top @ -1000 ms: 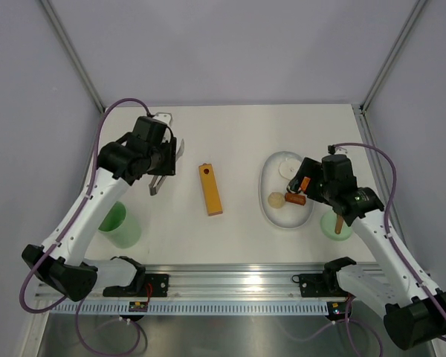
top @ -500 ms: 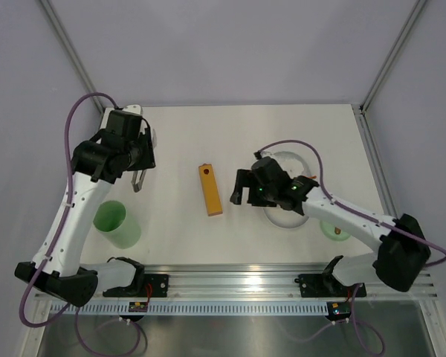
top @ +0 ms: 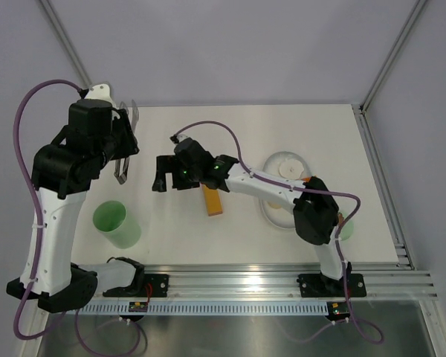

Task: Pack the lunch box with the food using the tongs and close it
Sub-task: Pick up the clamp at the center of the board, then pick up the packing box from the center of the board, then place the packing box at the center of the board.

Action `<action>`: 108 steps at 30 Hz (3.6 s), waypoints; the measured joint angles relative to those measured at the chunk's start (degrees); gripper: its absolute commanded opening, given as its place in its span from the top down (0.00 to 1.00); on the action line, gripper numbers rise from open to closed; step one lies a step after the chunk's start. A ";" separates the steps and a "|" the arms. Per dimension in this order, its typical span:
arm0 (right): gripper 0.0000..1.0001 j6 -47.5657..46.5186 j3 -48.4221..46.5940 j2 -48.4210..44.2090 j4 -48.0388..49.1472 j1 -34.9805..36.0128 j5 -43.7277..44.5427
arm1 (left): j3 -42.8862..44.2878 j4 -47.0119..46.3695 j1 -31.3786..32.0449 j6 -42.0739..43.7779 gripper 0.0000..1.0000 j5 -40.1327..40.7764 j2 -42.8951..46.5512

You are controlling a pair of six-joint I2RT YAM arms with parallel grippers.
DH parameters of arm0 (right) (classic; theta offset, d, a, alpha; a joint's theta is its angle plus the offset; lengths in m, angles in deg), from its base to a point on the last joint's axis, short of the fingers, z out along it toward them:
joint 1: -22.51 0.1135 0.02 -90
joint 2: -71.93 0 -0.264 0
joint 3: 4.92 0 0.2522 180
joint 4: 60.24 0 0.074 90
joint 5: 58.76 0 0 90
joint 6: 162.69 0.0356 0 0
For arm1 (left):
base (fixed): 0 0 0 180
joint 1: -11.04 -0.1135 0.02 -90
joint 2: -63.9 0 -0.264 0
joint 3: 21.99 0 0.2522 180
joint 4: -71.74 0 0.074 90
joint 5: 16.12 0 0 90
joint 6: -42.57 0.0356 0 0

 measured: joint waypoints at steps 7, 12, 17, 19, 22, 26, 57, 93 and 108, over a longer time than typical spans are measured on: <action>0.05 -1.27 -22.77 15.08 -4.90 2.34 -4.11 | 0.00 2.45 0.00 -0.17 0.56 0.85 0.70; 0.09 -2.01 -33.97 21.64 -8.26 4.76 -5.18 | -0.09 2.95 0.00 -0.17 0.56 1.18 2.08; 0.16 -2.34 -38.29 24.90 -10.08 6.95 -5.25 | -1.14 3.17 0.00 -0.17 0.55 1.79 3.45; 0.18 -2.49 -38.99 25.99 -10.32 7.72 -5.27 | -1.66 3.30 0.00 -0.17 0.55 1.86 3.67; 0.20 -2.82 -39.65 27.23 -11.34 8.55 -5.18 | -2.40 3.30 0.00 -0.17 0.55 1.92 3.67; 0.34 -3.30 -40.41 28.46 -13.11 9.33 -4.94 | -3.13 3.37 0.00 -0.17 0.55 1.92 3.67; 1.00 -10.40 -15.78 5.60 -15.54 8.55 17.40 | -3.76 2.01 0.00 -0.13 0.55 1.79 4.37; 1.00 -20.31 6.12 -9.88 -14.23 -21.27 38.40 | -10.21 -2.47 0.02 -0.17 0.55 -1.99 5.44; 0.47 -20.68 1.84 -1.51 -10.95 -22.71 35.78 | -15.04 -3.96 0.00 -0.11 0.55 -6.25 5.57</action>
